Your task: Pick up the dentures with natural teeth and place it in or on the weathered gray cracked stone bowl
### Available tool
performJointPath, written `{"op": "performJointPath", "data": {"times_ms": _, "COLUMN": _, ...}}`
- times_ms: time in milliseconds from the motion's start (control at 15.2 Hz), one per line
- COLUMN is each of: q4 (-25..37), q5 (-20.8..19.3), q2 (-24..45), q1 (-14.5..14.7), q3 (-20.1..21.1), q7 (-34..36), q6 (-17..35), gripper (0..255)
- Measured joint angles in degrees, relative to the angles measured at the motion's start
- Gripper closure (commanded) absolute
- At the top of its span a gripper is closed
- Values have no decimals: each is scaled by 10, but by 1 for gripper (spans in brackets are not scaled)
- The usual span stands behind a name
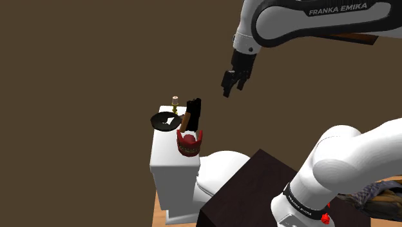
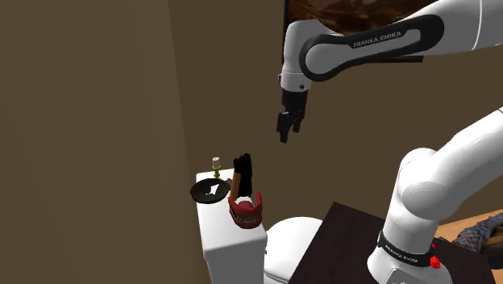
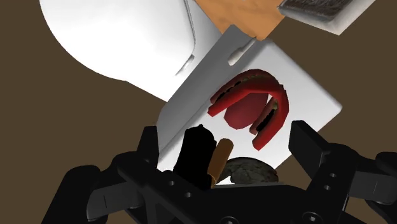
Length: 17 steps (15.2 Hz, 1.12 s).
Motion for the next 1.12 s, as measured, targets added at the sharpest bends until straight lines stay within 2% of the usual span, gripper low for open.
{"op": "performJointPath", "data": {"times_ms": 462, "q4": -42, "q5": 26, "q2": 96, "q1": 19, "q3": 16, "q7": 19, "q6": 136, "gripper": 0}}
{"op": "performJointPath", "data": {"times_ms": 1122, "q4": -39, "q5": 57, "q2": 282, "q1": 45, "q3": 40, "q7": 34, "q6": 317, "gripper": 0}}
